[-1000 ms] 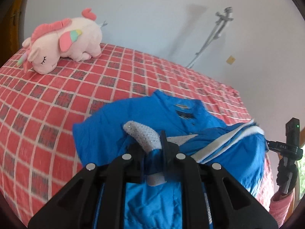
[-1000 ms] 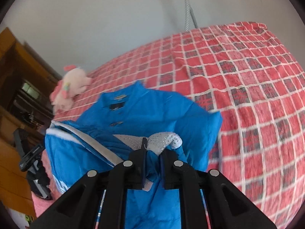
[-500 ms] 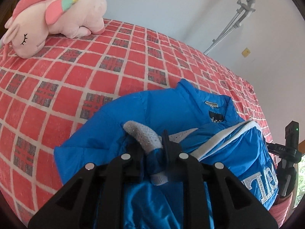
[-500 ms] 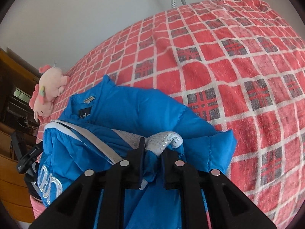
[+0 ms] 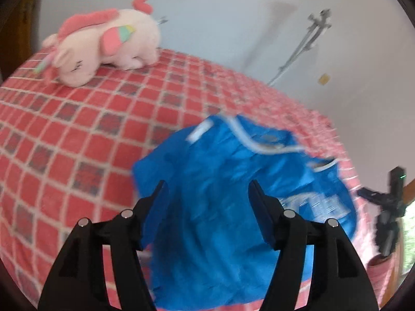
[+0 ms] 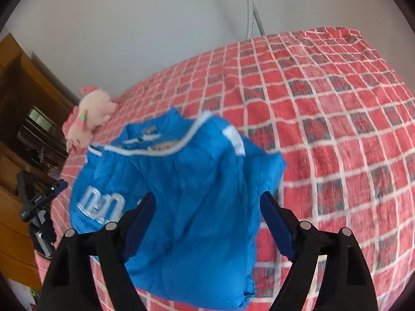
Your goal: Fold large clothes
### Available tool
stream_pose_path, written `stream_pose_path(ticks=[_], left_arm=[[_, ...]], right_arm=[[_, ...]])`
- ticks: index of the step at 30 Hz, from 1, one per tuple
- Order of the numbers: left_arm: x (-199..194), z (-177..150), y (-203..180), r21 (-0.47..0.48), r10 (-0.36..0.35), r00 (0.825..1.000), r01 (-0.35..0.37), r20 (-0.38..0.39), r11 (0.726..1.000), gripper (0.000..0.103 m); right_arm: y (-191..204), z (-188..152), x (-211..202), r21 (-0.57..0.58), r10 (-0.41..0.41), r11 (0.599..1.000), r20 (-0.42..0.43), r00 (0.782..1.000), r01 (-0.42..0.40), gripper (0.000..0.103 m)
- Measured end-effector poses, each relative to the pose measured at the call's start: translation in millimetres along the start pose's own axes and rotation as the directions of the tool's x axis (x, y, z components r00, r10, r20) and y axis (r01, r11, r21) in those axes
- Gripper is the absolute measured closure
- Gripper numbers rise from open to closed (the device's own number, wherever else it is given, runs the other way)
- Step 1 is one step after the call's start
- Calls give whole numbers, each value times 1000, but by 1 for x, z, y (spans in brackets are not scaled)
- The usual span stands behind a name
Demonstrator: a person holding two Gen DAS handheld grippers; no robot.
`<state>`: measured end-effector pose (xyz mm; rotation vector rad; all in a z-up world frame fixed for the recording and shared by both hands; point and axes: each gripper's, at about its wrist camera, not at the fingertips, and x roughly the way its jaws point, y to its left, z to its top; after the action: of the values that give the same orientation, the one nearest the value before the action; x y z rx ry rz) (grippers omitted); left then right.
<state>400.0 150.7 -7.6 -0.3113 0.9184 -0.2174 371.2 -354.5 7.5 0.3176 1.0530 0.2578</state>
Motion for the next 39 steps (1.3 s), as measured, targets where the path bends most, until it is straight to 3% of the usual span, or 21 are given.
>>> stream_pose_path(ticks=[4,6,7,9,11,12,17,19,21,25,31,33,36,39], left_arm=[[18,-18,5,-5,24,999,-24,-49,1000,43],[20,-25,1,6,28,999,-28,-35,1000,53],[20,-25,-1,14,34,999,-34,-28,999,65],[15,-25,-7,30,62,998,-62,5,998,78],[8,-22,-11,21,57,998,-58,39,998,91],[3,-19,-11,11,52,997,-52,62,999,93],[-2,1,-11,-34,36,988,-31,150,999,96],[12,5,-12,-16,77,989,-76,128,997,96],[39,4,-7,-1,138,989,-138,54,990,96],[69,-9,5,14,136,991,-136,-7,991,94],[73,-10,-1,38,186,982,-185,-27,982,92],[63,-6,0,21,205,978,-204,-32,979,92],[26,-4,-5,-22,201,979,-200,36,979,87],[-6,-6,-32,17,236,962,-240,138,971,87]], right_arm=[[0,-13,27,12,-10,1000,-59,998,11,31],[2,-17,32,-5,-63,998,-51,997,63,47],[5,-19,33,-19,-94,996,-38,995,93,52],[10,-18,27,-35,-139,990,0,990,138,74],[15,-14,19,-47,-153,987,42,987,155,86],[17,-12,14,-44,-145,988,61,987,148,92],[17,10,4,29,-134,991,123,983,131,92],[16,17,19,31,-168,986,99,981,166,92],[9,19,41,42,-192,981,55,980,190,92],[-10,12,75,69,-160,985,11,987,159,89],[-7,11,81,68,-208,976,-3,978,207,85],[-5,10,72,71,-215,974,0,977,214,76],[5,3,36,69,-249,967,69,966,244,67],[28,-7,9,30,-256,967,131,958,254,67]])
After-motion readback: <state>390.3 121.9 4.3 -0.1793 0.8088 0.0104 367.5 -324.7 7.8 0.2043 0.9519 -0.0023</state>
